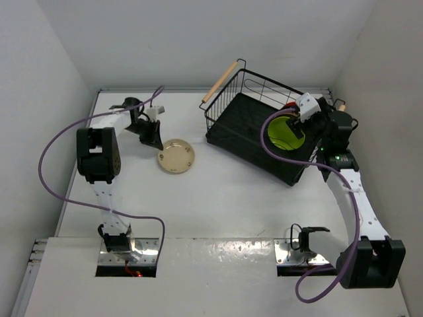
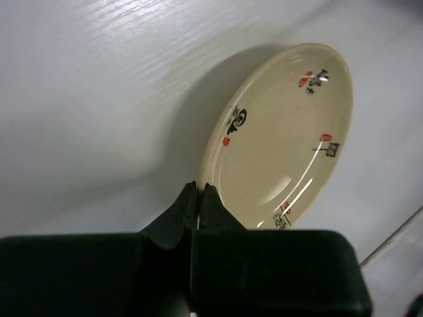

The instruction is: Load the plates into the dish rack

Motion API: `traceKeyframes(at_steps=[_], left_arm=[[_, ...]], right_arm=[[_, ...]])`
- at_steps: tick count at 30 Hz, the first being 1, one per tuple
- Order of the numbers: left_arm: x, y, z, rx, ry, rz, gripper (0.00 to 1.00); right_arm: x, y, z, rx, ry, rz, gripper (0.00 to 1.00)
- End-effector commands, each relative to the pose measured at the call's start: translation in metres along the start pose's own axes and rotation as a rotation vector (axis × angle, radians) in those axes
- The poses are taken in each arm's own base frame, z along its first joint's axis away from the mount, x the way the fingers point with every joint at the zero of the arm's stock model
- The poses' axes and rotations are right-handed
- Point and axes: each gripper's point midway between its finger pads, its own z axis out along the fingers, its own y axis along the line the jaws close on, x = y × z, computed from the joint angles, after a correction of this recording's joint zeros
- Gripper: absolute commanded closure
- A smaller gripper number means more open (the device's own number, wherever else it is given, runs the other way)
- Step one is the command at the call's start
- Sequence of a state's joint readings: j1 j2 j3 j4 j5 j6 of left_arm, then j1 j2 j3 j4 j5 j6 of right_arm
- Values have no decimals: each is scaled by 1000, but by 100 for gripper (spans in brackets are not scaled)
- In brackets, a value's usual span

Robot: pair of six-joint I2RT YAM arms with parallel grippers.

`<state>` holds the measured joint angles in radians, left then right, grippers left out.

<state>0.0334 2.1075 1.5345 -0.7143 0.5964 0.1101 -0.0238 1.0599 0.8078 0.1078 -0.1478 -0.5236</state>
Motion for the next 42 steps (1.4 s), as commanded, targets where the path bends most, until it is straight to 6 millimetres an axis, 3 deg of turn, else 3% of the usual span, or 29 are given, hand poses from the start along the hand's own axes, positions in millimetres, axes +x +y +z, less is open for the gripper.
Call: traceKeyframes(at_steps=[1, 2, 4, 5, 7, 8, 9, 10, 11, 12, 13, 14, 16, 17, 18, 21, 22, 25, 31, 38, 42], left_arm=[[-30, -33, -71, -68, -47, 345, 100], [-43, -44, -99, -120, -83, 480, 100], [-49, -63, -126, -142, -101, 595, 100], [-43, -76, -137, -143, -79, 645, 100], [-58, -106, -177, -207, -132, 827, 100], [-58, -129, -182, -207, -128, 928, 100], [-67, -147, -206, -274, -177, 1000, 100], [-72, -161, -214, -304, -205, 1055, 100], [-82, -193, -225, -343, -276, 1157, 100], [-87, -209, -220, -326, -304, 1198, 100], [-90, -225, -230, -356, -351, 1236, 100], [-98, -258, -226, -337, -416, 1307, 100], [-102, -287, -233, -354, -479, 1359, 100], [-103, -299, -229, -345, -491, 1381, 100], [-99, -320, -217, -308, -491, 1421, 100], [-97, -351, -195, -292, -497, 1499, 100], [-98, -360, -193, -294, -509, 1519, 100], [-101, -378, -180, -288, -522, 1544, 100], [-104, -388, -175, -281, -546, 1545, 100], [-92, -411, -178, -148, -594, 1525, 100], [-88, -420, -182, -114, -617, 1539, 100]], right_arm=[[-25, 16, -5, -157, -43, 87, 23], [-41, 15, -4, -196, -80, 100, 20], [-46, 29, -5, -284, -85, 138, 17], [-59, 34, -7, -334, -131, 147, 17], [-71, 39, -9, -383, -164, 188, 14], [-88, 47, -16, -454, -228, 194, 14], [-97, 48, -20, -478, -248, 214, 14], [-103, 50, -21, -502, -264, 226, 14], [-124, 58, -30, -578, -330, 261, 19], [-131, 60, -32, -600, -352, 271, 19], [-140, 65, -37, -637, -375, 305, 24], [-159, 72, -41, -667, -448, 285, 28], [-174, 80, -45, -707, -476, 342, 35], [-177, 86, -45, -721, -486, 354, 35], [-189, 80, -45, -686, -548, 329, 32], [-202, 93, -46, -730, -566, 393, 27], [-212, 96, -49, -749, -583, 384, 27], [-211, 106, -46, -804, -551, 405, 30], [-198, 126, -59, -874, -524, 374, 34], [-173, 141, -38, -832, -465, 342, 34], [-168, 149, -26, -835, -429, 366, 45]])
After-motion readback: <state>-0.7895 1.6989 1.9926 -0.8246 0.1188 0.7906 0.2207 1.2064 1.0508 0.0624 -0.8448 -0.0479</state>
